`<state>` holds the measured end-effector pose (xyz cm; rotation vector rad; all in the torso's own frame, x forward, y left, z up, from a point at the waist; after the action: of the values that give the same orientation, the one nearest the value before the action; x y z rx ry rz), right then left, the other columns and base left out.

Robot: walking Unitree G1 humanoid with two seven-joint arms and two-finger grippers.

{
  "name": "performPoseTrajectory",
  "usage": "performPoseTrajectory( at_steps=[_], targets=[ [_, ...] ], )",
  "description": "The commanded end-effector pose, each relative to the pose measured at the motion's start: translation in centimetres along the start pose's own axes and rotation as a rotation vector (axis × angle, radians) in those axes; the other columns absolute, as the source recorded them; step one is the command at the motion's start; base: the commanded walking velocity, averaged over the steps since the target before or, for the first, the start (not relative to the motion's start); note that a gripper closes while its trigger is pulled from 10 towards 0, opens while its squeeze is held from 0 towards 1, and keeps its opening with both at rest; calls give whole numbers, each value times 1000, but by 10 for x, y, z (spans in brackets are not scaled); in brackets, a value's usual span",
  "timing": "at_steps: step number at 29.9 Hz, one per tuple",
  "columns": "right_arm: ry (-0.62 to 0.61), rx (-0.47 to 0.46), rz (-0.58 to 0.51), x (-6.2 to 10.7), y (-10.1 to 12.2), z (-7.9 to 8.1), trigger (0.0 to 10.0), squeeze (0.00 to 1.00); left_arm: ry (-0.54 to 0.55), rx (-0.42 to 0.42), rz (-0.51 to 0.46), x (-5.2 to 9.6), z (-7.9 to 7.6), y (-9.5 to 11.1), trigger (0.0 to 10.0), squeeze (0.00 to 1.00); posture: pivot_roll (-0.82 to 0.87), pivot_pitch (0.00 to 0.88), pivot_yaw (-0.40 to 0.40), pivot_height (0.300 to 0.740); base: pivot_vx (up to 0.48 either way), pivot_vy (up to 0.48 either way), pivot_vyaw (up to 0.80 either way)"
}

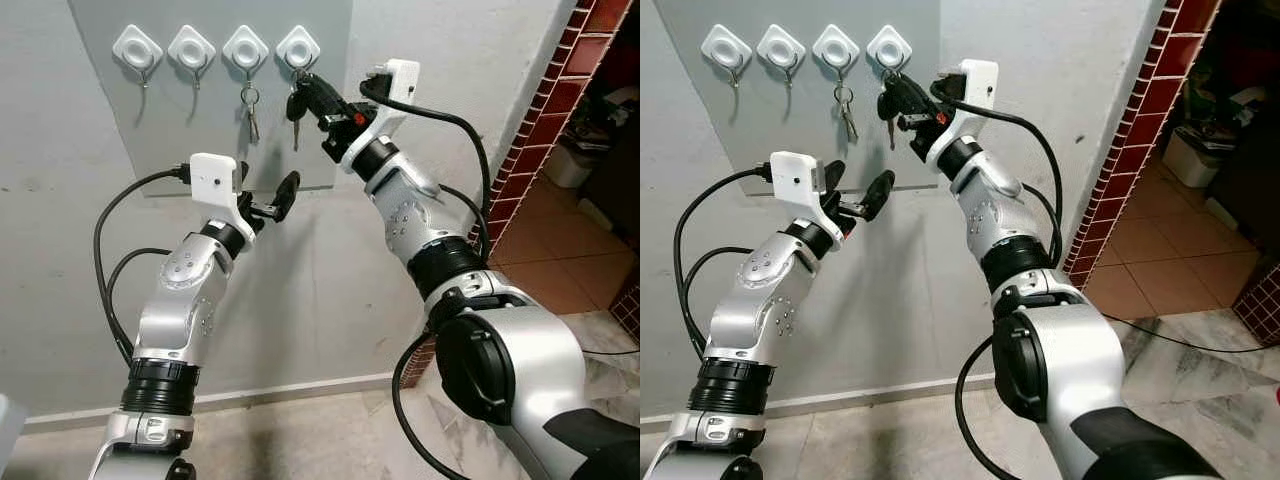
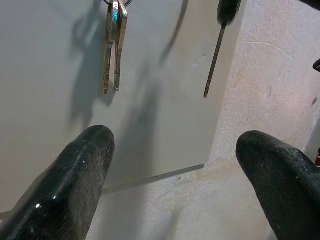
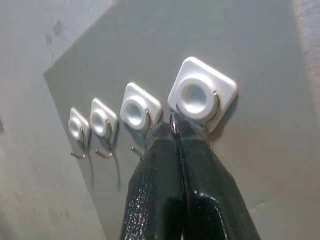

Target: Hang keys on a hook

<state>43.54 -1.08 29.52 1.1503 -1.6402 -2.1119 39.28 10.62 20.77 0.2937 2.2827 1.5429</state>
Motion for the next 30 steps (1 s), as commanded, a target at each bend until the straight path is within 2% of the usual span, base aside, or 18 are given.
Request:
performPoseTrajectory(
  at_steps=[1, 3, 12, 19, 30],
  targets=[
    [-1, -32, -21, -5, 9, -1, 10000, 0, -26, -12, -23, -3, -8, 10, 10000, 0, -37, 0, 8, 740, 0, 0, 0],
    [-12, -76, -29, -4, 9, -3, 10000, 0, -26, -12, -24, -3, -8, 10, 10000, 0, -36, 0, 9, 740, 0, 0, 0],
    [-26, -172, -27, -3, 4, -5, 10000, 0, -32, -6, -27, -3, -10, 11, 10000, 0, -36, 0, 8, 740, 0, 0, 0],
    [-18, -204, -20, -5, 3, -1, 10000, 0, -32, -4, -32, -3, -10, 12, 10000, 0, -34, 0, 7, 740, 0, 0, 0],
    [-78, -303, -36, -5, 4, -9, 10000, 0, -30, -3, -34, -2, -11, 13, 10000, 0, -28, 0, 1, 740, 0, 0, 0]
  ],
)
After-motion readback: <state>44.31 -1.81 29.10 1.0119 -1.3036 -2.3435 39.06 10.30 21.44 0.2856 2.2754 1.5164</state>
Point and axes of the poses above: a point about 5 cm out from each wrist's last joint towards the gripper, its own x axis pointing back from the gripper into the wrist, its own y axis along the axis of the wrist's last joint, z = x × y, the point moved 5 cm from there along -x, pointing out of the wrist towards the gripper, and after that the axes turned 15 degrees about x, right-handed, at the moved point
